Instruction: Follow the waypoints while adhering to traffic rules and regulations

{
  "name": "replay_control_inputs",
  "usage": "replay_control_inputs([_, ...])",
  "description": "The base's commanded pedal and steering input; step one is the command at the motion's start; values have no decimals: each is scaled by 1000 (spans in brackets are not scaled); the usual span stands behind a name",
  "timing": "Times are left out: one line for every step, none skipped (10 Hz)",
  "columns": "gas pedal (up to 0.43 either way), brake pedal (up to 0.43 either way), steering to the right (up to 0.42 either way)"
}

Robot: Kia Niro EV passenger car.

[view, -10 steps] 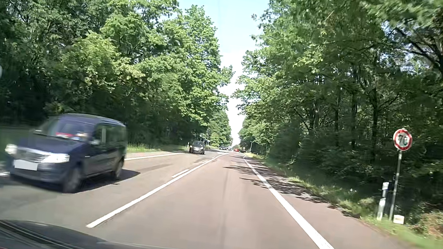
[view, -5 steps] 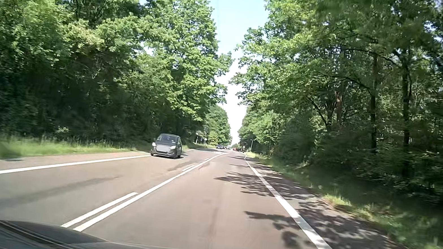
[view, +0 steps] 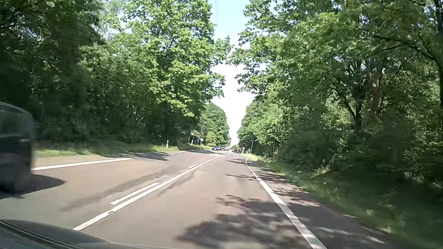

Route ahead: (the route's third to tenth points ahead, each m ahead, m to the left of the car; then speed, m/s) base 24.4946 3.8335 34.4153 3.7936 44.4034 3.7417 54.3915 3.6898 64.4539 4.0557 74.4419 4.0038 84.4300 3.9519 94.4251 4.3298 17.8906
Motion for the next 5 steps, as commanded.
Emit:
replay_control_inputs([87,30,4])
replay_control_inputs([87,30,4])
replay_control_inputs([87,30,4])
replay_control_inputs([87,30,5])
replay_control_inputs([87,30,4])
